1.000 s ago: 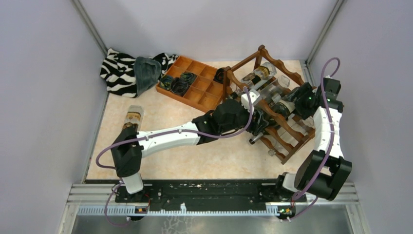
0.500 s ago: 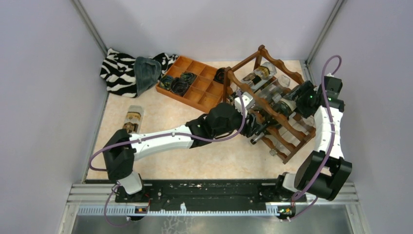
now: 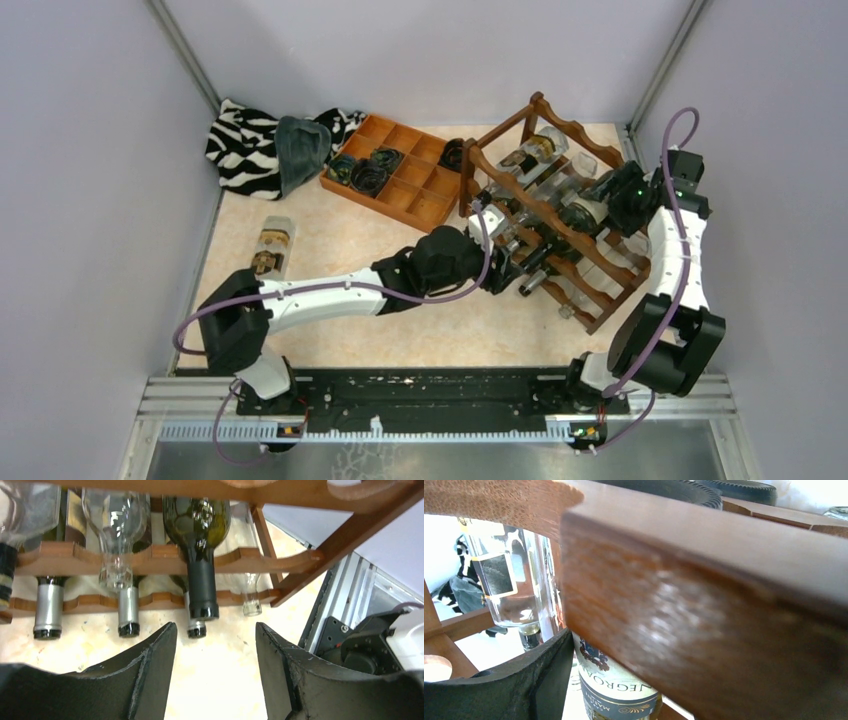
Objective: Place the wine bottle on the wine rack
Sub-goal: Place the wine bottle in the wine rack.
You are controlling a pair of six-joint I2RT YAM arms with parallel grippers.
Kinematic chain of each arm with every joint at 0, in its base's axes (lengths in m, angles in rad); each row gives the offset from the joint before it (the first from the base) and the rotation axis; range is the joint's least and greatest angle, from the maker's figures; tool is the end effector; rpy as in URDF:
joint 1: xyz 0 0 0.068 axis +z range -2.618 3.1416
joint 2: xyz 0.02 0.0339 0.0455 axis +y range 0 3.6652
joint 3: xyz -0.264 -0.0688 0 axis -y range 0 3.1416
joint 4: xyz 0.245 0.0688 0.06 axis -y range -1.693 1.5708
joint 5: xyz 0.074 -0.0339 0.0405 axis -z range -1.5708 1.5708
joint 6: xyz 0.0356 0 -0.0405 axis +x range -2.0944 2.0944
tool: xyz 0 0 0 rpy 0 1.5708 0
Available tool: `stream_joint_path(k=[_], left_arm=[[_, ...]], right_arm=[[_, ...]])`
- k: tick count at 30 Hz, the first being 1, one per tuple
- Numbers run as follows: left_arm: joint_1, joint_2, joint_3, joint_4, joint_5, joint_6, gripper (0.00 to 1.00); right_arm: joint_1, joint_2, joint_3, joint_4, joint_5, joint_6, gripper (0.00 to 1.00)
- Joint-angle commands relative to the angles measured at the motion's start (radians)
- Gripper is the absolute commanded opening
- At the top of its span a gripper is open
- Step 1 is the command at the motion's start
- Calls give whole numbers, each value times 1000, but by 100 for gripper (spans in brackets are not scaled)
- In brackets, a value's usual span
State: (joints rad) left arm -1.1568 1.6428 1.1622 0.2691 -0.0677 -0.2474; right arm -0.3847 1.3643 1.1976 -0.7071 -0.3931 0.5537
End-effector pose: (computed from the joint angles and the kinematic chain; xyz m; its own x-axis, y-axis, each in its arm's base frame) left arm 0.1595 -0.3571 0.2938 -0.2990 0.0732 -0.9514 0.8391 0.4949 -0.2257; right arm 0.2703 -0.0947 0.3085 -0.5421 0.7435 -0.3916 0.4747 0.6555 0.5874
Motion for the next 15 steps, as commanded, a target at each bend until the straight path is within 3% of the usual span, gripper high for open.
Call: stream_joint_path(k=[1,8,11,15], left_arm=[[-4,-81,-102,135,29,-4,65],[-4,-152,-265,283,63,-18,66],[-4,-149,-329,353,139,-39,67],[-4,-103,-409,563,258,-20,71]], right_arm=[[-17,-6,108,128,-83,-34,43],[-17,1,117,107,-92,-51,43],[-17,0,118,97,-96,-58,43],[-17,-2,122,89,-93,-72,43]])
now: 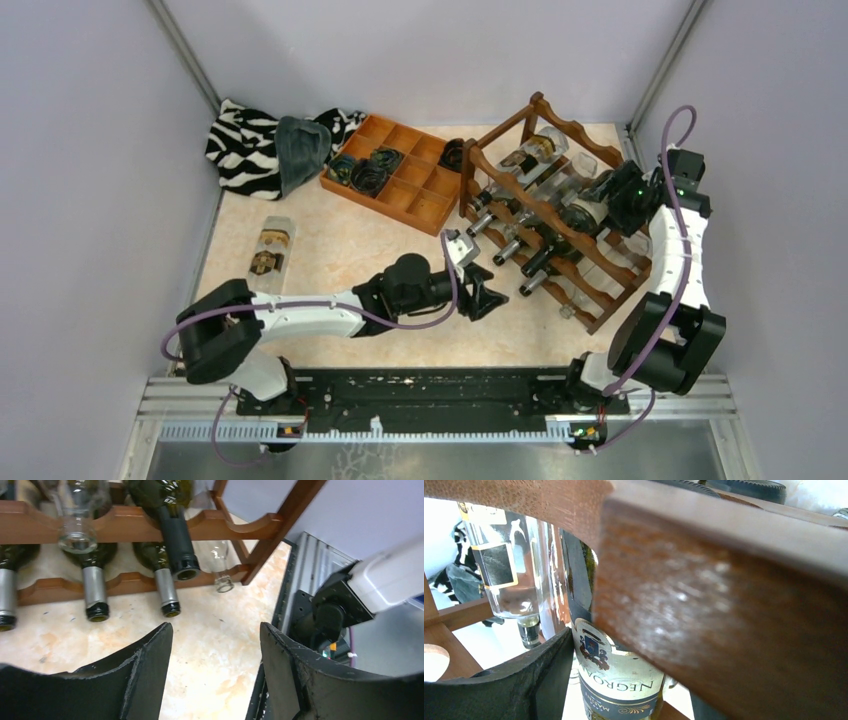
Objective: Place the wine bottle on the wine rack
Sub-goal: Place the wine bottle in the wine rack.
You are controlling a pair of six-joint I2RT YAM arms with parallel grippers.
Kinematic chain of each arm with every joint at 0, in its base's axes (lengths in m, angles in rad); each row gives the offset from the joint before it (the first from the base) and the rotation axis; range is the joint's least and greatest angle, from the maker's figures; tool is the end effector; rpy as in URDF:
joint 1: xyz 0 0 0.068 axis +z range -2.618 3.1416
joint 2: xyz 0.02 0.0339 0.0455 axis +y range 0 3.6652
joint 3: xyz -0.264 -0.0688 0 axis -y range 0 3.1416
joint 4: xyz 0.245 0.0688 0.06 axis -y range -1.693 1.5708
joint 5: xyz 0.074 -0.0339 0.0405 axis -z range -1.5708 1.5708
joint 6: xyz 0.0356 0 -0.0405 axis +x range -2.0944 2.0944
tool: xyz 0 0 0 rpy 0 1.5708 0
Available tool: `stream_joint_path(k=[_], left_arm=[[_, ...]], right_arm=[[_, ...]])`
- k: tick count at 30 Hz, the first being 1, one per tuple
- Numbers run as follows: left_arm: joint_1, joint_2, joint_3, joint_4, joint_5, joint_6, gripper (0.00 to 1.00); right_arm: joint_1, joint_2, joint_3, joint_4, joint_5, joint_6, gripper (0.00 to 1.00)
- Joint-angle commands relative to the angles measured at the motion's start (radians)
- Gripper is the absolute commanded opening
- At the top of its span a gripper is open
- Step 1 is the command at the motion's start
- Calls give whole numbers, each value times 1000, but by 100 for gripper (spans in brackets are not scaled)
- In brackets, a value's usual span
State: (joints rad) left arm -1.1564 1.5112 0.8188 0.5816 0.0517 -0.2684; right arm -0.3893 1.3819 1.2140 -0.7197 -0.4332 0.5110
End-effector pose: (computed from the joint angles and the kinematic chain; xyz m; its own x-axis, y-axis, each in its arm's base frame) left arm 0.1352 -0.3120 0.2547 -0.2908 0.0034 -0.9568 0.8895 0.3692 -0.2691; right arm 0.2732 -0.0959 0.3086 -0.5773 0.7166 -0.3914 0.4375 0.6762 0.5927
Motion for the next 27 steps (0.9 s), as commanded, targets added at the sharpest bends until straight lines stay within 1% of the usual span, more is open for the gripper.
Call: stream_joint_path(k=[1,2,4,5,6,9,11,14,18,20,23,27], left_arm=[[-5,46,-93,327,162,0,71],[-5,67,-123,430,180,3,71],[-4,125,-174,615,171,-16,74],[-2,147,-176,650,159,-42,75],[1,166,-155,635,170,-63,75],[4,220,-51,518,205,-131,75],[11,252,-11,498,205,-213,75],[31,303,54,410,207,-331,76],[48,358,106,395,233,-457,77],[58,379,134,360,247,-495,78],[66,392,172,274,221,-526,77],[68,371,192,168,162,-503,77]], right_arm=[[-12,-19,105,101,-54,-31,43],[-12,-19,107,101,-55,-31,43],[-12,-18,106,101,-55,-34,43],[-12,-16,106,101,-56,-34,43],[-12,-15,104,103,-56,-34,43],[-13,-16,103,104,-58,-35,43],[-13,-14,101,105,-61,-35,43],[-12,-14,98,104,-62,-39,43],[-13,-14,93,107,-65,-40,43],[-13,-14,91,108,-65,-41,43],[-12,-13,89,112,-68,-40,43],[-12,-12,85,115,-70,-38,43]])
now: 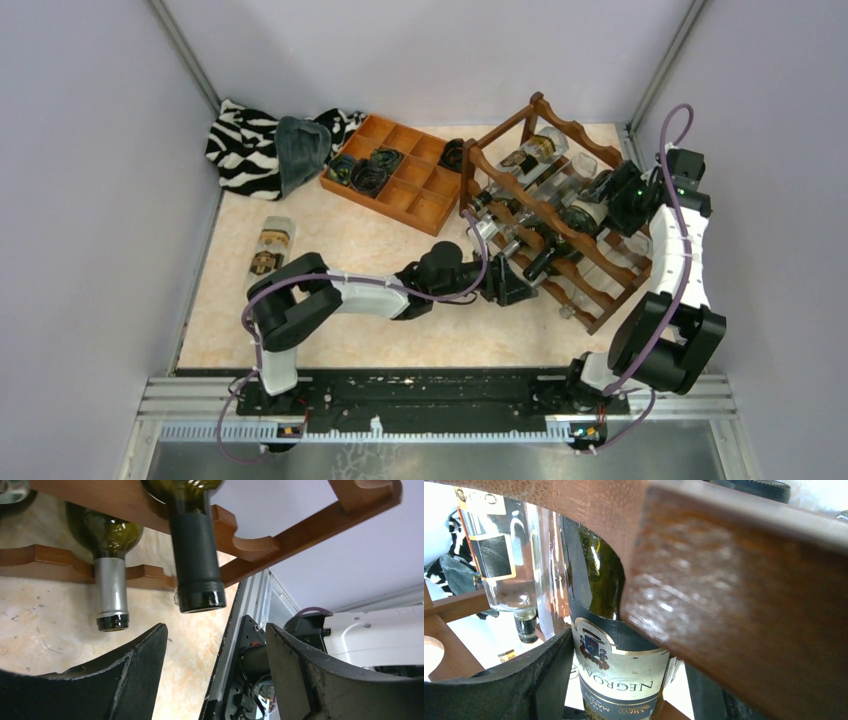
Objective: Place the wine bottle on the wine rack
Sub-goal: Place the wine bottle in the wine rack.
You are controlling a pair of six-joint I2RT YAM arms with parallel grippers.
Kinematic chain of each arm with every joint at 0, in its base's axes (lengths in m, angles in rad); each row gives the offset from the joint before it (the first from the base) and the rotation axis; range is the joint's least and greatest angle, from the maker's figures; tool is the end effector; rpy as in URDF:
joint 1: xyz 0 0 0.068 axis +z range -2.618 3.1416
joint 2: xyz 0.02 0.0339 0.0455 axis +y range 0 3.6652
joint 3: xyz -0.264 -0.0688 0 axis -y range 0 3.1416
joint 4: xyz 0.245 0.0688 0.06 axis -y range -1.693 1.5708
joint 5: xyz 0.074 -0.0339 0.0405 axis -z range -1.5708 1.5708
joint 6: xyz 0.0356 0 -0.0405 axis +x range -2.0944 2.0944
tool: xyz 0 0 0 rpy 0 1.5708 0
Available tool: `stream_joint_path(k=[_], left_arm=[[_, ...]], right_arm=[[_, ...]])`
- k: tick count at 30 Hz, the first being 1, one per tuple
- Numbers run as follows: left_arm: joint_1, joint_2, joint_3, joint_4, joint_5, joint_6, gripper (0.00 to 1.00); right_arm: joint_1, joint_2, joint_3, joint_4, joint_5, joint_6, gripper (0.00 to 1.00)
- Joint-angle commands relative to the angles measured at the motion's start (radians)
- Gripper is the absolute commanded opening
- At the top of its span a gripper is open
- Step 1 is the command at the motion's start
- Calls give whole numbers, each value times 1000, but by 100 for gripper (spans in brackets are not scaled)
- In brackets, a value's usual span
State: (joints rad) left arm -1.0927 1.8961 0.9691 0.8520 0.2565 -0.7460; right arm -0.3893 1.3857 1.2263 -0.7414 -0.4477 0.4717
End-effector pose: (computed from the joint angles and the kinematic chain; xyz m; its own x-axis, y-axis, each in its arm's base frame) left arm 0.1795 -0.3660 0.1956 -0.6872 -0.1007 -0.7194 0.6928 0.2070 -0.6908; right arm 0.2730 -0.0953 0.3102 -0.6035 0.6903 -0.3990 0.4127 0.6986 0.5844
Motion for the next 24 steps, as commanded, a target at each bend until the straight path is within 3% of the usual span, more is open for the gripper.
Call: stream_joint_path(k=[1,11,16,19,24], left_arm=[[5,-16,46,-117,-50,-18,77],[18,58,160,-126,-15,-35,76],[22,78,223,-204,-30,-16,72],[23,83,240,-230,-32,-7,58],[23,105,264,-230,-19,-3,46]], right_arm=[[-13,-15,72,138,-55,2,43],[-13,-13,68,141,-56,3,43],[-12,-12,67,141,-57,1,43],[-12,-11,67,140,-57,-3,43],[-12,-10,64,139,-56,-4,44]])
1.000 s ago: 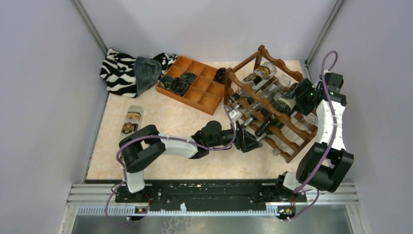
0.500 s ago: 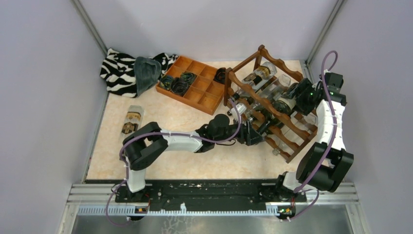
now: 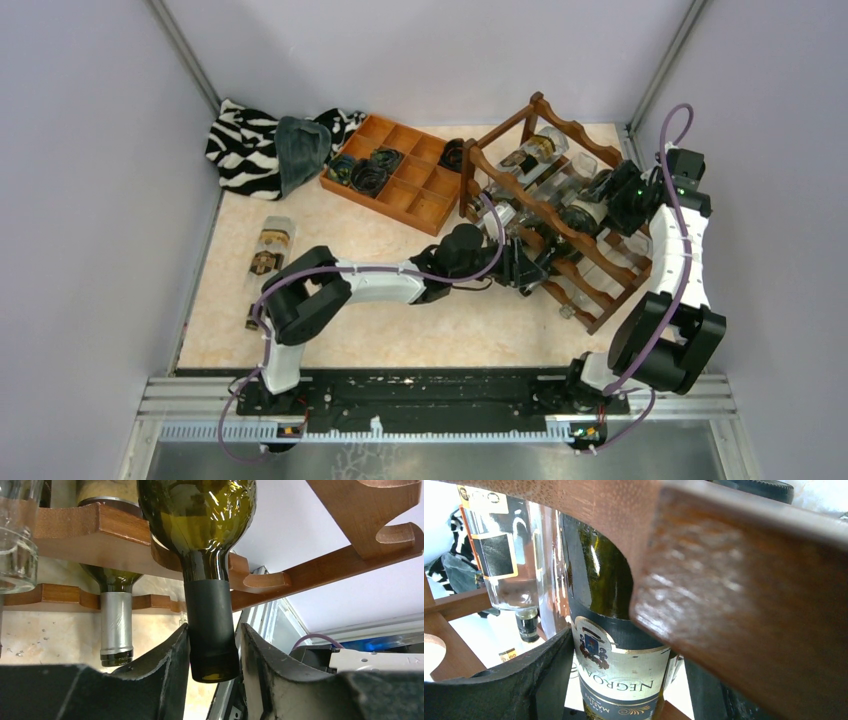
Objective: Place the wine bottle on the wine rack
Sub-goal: Place the wine bottle in the wine rack.
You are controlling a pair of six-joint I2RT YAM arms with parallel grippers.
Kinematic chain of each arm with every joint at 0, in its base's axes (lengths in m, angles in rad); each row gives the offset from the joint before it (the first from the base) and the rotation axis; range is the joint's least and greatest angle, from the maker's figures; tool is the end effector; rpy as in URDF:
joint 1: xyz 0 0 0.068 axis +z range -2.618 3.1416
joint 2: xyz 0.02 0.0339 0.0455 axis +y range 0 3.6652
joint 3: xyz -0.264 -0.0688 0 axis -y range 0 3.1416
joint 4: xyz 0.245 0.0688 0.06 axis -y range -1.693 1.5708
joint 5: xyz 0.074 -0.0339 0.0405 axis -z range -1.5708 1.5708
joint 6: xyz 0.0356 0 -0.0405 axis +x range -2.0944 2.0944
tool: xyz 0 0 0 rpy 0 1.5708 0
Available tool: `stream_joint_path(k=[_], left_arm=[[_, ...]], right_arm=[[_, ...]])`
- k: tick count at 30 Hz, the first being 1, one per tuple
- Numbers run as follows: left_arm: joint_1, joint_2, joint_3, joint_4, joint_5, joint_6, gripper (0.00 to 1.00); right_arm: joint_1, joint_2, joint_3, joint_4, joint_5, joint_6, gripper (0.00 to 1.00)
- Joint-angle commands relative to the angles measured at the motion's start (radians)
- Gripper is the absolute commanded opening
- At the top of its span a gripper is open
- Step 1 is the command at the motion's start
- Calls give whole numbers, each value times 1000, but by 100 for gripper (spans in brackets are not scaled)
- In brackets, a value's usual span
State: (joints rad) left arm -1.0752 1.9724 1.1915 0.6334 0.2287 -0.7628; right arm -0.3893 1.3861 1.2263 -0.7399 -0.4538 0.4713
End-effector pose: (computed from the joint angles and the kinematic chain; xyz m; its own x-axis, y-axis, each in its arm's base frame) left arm 0.2054 -0.3970 0.2107 -0.7162 -0.0903 -0.6920 0.6482 0.2816 -0.7075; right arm 0.2732 -0.0952 0.3103 -0.6052 0.6894 -0.3982 0.4082 0.6981 0.5882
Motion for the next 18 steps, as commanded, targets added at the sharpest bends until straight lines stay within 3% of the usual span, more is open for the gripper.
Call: stream_joint_path(k=[1,2,5,7,18], left_arm=[[5,33,46,-8,13,14,43],[6,36,49,-2,16,17,38],[6,42,52,25,27,19,11],[7,41,51,42,34,14,2],[6,-3,39,125,70,6,0]], right_arm=[[-12,-11,64,137,-49,-3,44],[-12,-11,65,137,-49,-3,44],[-12,-8,70,129,-43,-9,47],[-12,-4,75,121,-35,-16,49],[-12,19,84,87,10,-17,62]])
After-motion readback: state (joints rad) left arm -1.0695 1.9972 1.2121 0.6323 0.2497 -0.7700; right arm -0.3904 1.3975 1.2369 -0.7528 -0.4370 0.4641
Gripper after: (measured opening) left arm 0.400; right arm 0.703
